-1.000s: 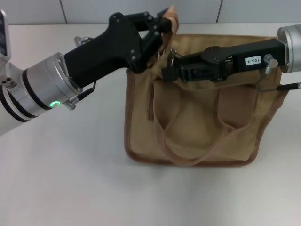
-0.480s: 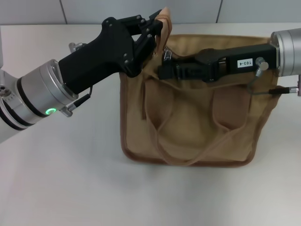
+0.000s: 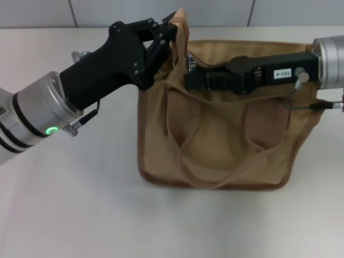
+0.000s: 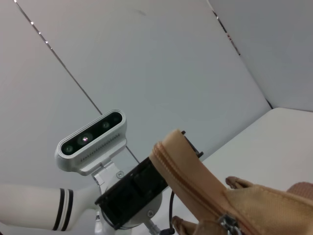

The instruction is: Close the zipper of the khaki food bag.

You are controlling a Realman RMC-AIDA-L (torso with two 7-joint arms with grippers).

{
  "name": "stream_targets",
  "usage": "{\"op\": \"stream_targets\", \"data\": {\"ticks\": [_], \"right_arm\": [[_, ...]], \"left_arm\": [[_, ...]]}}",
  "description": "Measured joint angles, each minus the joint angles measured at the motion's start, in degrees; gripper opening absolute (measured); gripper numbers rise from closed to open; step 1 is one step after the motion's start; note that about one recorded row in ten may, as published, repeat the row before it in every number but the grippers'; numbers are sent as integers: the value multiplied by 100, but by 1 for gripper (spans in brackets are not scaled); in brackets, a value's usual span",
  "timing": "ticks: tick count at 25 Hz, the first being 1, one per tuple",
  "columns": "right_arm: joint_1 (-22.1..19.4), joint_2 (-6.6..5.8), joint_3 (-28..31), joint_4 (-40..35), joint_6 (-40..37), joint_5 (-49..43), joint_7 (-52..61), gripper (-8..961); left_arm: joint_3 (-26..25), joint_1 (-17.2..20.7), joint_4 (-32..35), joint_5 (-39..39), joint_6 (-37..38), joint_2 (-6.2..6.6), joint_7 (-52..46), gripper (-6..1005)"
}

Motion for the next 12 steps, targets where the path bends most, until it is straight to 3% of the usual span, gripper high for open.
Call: {"op": "stream_targets", "data": {"ticks": [8,12], "right_arm": [[-174,7,10,-238,-31,74,65,3],[-179,8,12,-250,-11,76,71,19]], "left_arm": [[-9,4,12,-4,0,9,-13,38],[-11,4,12,-5,5,10,-28,38]]}}
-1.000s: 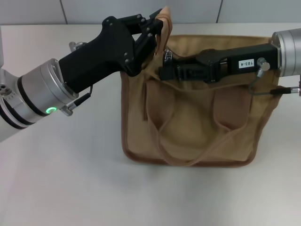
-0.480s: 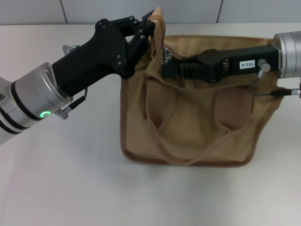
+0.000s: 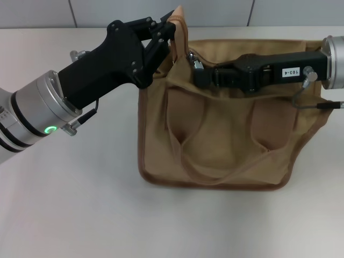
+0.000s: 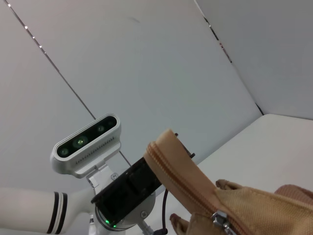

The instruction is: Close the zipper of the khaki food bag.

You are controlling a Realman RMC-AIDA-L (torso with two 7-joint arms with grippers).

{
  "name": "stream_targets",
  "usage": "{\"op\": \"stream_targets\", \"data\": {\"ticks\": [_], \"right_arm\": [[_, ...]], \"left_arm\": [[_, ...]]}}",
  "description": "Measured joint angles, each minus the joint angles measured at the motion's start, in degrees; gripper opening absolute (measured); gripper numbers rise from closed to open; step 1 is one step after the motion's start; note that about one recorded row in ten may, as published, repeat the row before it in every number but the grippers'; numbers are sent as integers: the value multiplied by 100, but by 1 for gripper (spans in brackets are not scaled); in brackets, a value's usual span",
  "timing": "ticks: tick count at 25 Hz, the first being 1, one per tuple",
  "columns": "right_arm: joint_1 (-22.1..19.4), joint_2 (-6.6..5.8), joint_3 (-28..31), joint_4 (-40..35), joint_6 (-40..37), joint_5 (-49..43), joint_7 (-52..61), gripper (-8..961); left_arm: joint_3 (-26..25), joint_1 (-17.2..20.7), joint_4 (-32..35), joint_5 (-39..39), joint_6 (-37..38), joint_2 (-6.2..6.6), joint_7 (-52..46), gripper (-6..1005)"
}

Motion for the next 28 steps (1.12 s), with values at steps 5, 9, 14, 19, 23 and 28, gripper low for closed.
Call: {"op": "stream_targets", "data": {"ticks": [5,9,14,19,23,28], "right_arm": [[-283,-10,2,-367,128,-42,256,39],[-714,-29,22,-904,236,-55,475,56],[-1292,-94,450,-1562,207,-62,700,76],[-1470,-170,997,-1647,-75,-63,709,96],[-1473,-198,1265,-1495,-299,4,616,112],[-1495,-355,1588,-791,-807,527,-172,133]], "left_arm": [[-123,20,0,-4,-10,7,-5,38],[-460,124,66,-4,-88,31,-31,38],[-735,258,324,-4,-175,39,-227,39],[-860,364,464,-3,-231,46,-315,39],[-868,394,499,-2,-231,57,-360,39],[-862,445,510,-5,-218,54,-380,40]]}}
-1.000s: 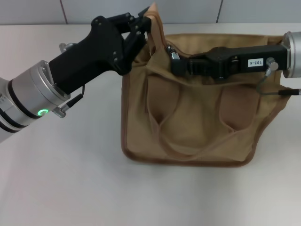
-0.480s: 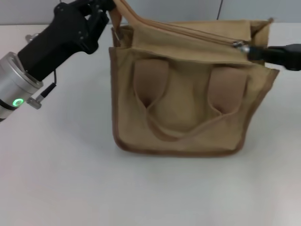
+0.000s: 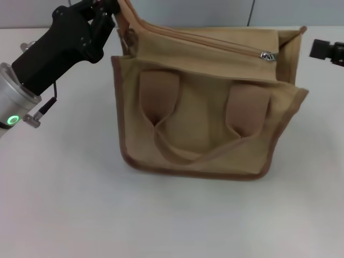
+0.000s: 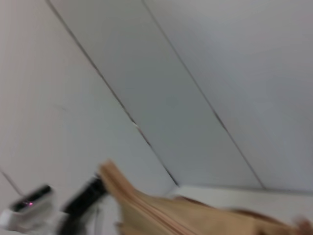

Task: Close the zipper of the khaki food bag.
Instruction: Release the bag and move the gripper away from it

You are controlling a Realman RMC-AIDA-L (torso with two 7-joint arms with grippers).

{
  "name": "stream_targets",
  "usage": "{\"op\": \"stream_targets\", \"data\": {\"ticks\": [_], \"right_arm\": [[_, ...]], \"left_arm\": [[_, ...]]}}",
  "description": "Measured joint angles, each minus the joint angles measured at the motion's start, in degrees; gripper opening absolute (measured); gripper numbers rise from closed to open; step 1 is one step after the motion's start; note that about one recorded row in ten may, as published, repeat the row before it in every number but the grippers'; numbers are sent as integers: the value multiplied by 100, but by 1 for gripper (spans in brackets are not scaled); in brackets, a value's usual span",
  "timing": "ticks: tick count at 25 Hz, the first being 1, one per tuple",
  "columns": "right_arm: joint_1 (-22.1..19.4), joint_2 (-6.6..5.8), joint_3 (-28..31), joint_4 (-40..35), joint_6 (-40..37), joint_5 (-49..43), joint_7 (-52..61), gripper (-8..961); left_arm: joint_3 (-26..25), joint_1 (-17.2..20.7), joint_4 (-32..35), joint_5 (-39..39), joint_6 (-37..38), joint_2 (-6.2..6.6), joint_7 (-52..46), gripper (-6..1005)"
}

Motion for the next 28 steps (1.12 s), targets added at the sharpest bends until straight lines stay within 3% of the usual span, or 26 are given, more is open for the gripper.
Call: {"op": "stream_targets", "data": {"ticks": [5,8,9,12,17,22,28], "right_arm": [[-138,-283,177,938,-1194,374,-1464,153],[-240,-333,15,1214,-1778,171,-2448,165],[-286,-324,-66,1245,-1857,68,-2718,169],[-422,-205,-355,1291,-1862,-302,-3514,419],[-468,25,-380,1628,-1490,-1143,-4707,620],[-474,59,-416,1805,-1239,-1286,-5003,811],[-444,61,-396,1813,-1218,-1293,-5019,823]], "left_arm": [[-4,133,-2,-1,25,-1,-4,40],[-1,205,-13,-1,60,-1,-13,40],[5,226,-17,-1,74,-1,-16,40],[24,254,-3,-1,93,-1,-18,41],[29,271,4,-1,84,-1,-18,41],[29,289,3,-1,28,6,-18,41],[29,311,9,10,8,13,-18,42]]}}
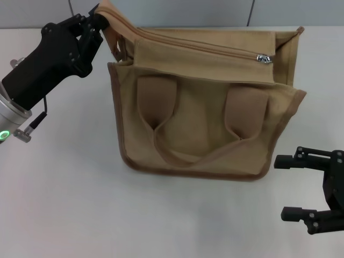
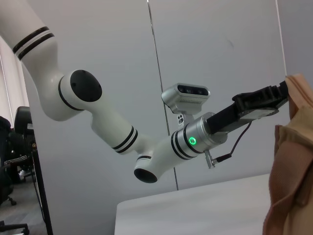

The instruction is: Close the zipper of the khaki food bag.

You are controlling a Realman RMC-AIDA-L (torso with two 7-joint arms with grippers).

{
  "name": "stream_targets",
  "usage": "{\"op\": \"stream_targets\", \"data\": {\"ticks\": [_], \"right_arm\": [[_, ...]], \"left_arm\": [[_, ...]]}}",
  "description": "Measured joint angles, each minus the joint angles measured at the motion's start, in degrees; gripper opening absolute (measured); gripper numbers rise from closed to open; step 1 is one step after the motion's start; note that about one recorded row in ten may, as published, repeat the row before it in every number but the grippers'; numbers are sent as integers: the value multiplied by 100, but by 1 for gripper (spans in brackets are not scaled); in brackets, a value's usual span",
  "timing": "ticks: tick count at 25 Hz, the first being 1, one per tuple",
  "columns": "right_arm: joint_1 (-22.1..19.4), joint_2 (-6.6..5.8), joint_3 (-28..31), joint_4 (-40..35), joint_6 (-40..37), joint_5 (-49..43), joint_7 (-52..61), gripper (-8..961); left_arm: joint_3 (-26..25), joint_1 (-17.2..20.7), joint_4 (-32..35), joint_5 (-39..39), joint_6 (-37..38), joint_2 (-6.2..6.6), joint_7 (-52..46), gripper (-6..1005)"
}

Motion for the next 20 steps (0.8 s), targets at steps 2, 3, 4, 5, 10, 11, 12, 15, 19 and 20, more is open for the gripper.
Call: {"op": "stream_targets", "data": {"ticks": [2,3,4,5,10,11,12,15,19,20], "right_arm": [[23,1,-1,2,21,-2,-2,823],[29,2,-3,3,37,-3,-2,823],[39,3,-11,4,84,-4,-2,823],[39,3,-11,4,84,-4,-2,823],[55,4,-19,8,130,-8,-2,822],[57,4,-20,8,132,-9,-1,822],[58,4,-21,8,132,-10,1,822],[58,8,-22,9,132,-11,4,822],[79,46,-21,17,204,-12,16,822],[93,59,-22,40,238,-13,17,822]], "left_arm": [[-12,44,1,-2,-1,1,14,42],[-24,84,1,-3,-1,0,31,42],[-42,159,1,-5,3,-4,45,42],[-42,159,1,-5,3,-4,45,42],[-15,328,183,27,39,16,-116,140],[-8,365,263,29,42,16,-206,164],[1,411,373,33,46,16,-323,189],[63,517,660,62,52,21,-622,291],[418,733,1252,69,81,153,-1071,504],[561,793,1376,69,137,233,-1222,546]]}}
